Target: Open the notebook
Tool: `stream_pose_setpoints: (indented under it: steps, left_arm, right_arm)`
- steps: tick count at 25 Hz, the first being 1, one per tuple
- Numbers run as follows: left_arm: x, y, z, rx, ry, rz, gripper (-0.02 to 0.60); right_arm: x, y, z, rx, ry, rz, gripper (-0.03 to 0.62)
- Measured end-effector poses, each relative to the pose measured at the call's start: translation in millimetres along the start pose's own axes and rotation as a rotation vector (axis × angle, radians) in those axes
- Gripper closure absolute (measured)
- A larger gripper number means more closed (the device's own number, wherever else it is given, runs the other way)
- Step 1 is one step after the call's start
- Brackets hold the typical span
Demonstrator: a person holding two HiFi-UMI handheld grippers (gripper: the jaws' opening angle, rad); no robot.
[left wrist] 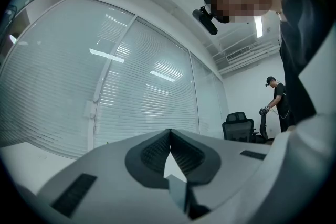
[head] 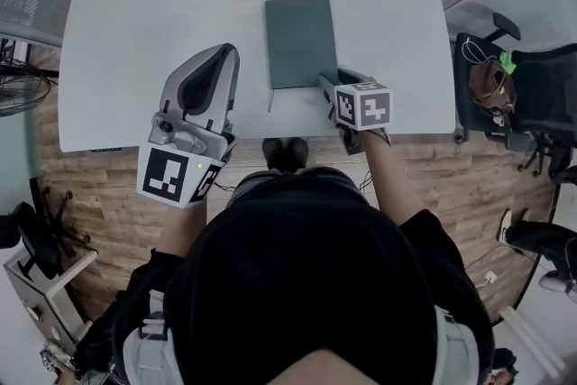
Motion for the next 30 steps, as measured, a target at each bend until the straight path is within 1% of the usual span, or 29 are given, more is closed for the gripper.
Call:
stream_pose_setpoints:
  steps: [2,4,6,11,15,19,24,27,30]
  left_arm:
    - [-3.1,1.2,1.3,0.003,-0.003,0.018,0.569]
    - [-5.8,2.3,3.0,0.004,-0.009,0.035,0.569]
    - [-10.4,5.6,3.3,0.005,-0.019,0.049,0.569]
    - [-19.6,14.4,0.2,0.006,-0.031,0.087,0.569]
    - [-20.0,16.1,0.8,0.002,-0.035,0.093,0.569]
    - [-24.4,13.4,2.0,0.005,-0.047,0.062,0.569]
    - [-15.6,6.0,7.6,-0.003,-0.054,0.006,0.569]
    - [-5.5,2.1,6.8,0.013,-0.045,-0.039,0.569]
    - [2.4,1.8,4.5,0.027,-0.033,-0.067,0.569]
  right_arm:
    - [-1.1,0.5,0.1,0.018,0.029,0.011,0.419]
    - [-2.7,2.1,3.5,0.013,0.044,0.013,0.428]
    - [-4.6,5.3,5.4,-0.016,0.053,0.012,0.464]
    - [-10.3,6.4,1.5,-0.066,0.005,0.047,0.484]
    - [-8.9,5.0,4.2,-0.096,-0.019,0.067,0.510]
    - [-12.9,8.9,4.7,-0.122,-0.047,0.084,0.530]
    - [-7.5,15.9,3.9,-0.168,-0.056,0.061,0.542]
    - [-2.3,16.3,6.4,-0.186,-0.062,0.036,0.545]
    - [0.9,18.5,7.2,-0.200,-0.062,0.010,0.545]
Point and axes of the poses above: the fingertips, and each gripper's own axes: y backward along the fingers, x to its left, z out of its top, the point moved 8 cm from there along y, backward along the fingers, and after that the axes turned 3 degrees about y, right-handed, at the moved point
